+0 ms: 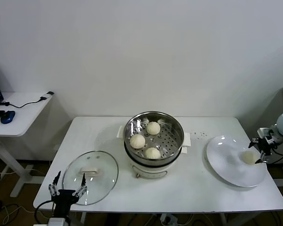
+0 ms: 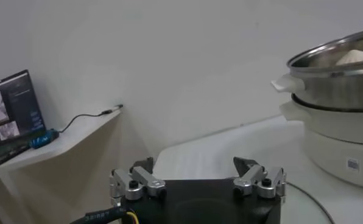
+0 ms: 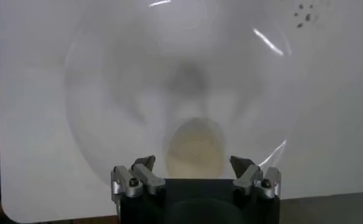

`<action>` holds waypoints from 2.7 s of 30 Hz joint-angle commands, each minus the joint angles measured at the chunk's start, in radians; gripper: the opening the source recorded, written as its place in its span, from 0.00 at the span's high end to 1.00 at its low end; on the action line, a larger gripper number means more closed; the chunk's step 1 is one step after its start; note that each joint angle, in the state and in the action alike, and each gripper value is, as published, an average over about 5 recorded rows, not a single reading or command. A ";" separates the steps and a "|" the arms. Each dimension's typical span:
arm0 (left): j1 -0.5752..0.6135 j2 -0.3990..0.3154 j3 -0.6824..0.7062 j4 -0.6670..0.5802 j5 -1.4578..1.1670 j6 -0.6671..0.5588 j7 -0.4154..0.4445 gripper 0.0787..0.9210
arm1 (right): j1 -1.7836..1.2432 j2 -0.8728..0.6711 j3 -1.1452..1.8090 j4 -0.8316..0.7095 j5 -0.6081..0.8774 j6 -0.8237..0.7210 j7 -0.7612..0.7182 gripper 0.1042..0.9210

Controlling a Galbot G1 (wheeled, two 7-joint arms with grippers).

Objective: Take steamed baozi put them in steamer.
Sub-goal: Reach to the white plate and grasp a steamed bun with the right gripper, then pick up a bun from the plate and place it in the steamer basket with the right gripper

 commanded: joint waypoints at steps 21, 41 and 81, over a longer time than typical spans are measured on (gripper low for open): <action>0.002 0.003 0.004 0.006 0.011 -0.005 0.000 0.12 | -0.004 0.136 0.244 -0.197 -0.267 0.045 0.028 0.12; 0.011 0.004 0.003 -0.005 0.011 -0.005 0.000 0.12 | 0.019 0.117 0.195 -0.175 -0.138 -0.007 0.007 0.39; -0.056 0.004 0.113 0.013 0.011 -0.029 0.012 0.12 | 0.906 0.392 -1.307 0.524 1.317 -0.551 0.172 0.39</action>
